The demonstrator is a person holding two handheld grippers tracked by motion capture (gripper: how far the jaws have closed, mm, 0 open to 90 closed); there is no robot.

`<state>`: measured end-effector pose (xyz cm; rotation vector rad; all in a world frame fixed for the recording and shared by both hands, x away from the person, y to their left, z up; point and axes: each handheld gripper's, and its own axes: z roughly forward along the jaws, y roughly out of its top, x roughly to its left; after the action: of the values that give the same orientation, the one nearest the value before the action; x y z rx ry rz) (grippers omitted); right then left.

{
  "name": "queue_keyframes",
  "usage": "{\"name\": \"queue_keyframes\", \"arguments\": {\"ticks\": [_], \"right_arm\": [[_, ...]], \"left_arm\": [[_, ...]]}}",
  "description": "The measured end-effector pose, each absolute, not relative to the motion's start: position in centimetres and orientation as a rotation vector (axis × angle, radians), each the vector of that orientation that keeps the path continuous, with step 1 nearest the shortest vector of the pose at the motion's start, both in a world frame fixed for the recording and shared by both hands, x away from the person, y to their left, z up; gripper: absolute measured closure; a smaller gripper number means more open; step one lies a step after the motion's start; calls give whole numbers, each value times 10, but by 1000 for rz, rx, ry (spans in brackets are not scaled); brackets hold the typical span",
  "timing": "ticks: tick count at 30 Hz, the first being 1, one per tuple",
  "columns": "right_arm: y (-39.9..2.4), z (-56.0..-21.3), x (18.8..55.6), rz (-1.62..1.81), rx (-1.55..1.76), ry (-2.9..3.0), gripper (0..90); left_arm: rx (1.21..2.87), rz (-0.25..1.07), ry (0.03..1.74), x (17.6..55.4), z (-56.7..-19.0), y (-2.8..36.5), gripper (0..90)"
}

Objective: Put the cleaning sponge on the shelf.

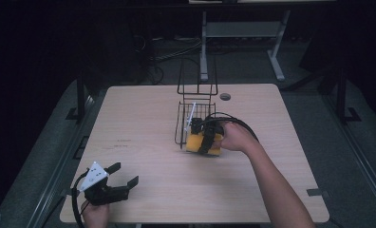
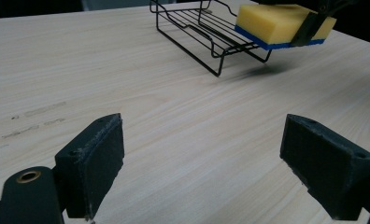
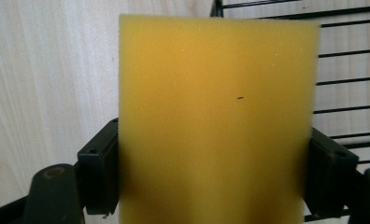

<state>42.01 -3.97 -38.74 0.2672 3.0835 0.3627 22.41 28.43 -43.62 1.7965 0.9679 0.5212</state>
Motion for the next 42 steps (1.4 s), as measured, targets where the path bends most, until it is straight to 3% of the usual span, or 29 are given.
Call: {"name": "queue_keyframes", "arguments": {"ticks": [42], "right_arm": [[-6,-392,480,306,256,3069,219]], "left_arm": [[1767,517,983,222,-436,291,130]]}}
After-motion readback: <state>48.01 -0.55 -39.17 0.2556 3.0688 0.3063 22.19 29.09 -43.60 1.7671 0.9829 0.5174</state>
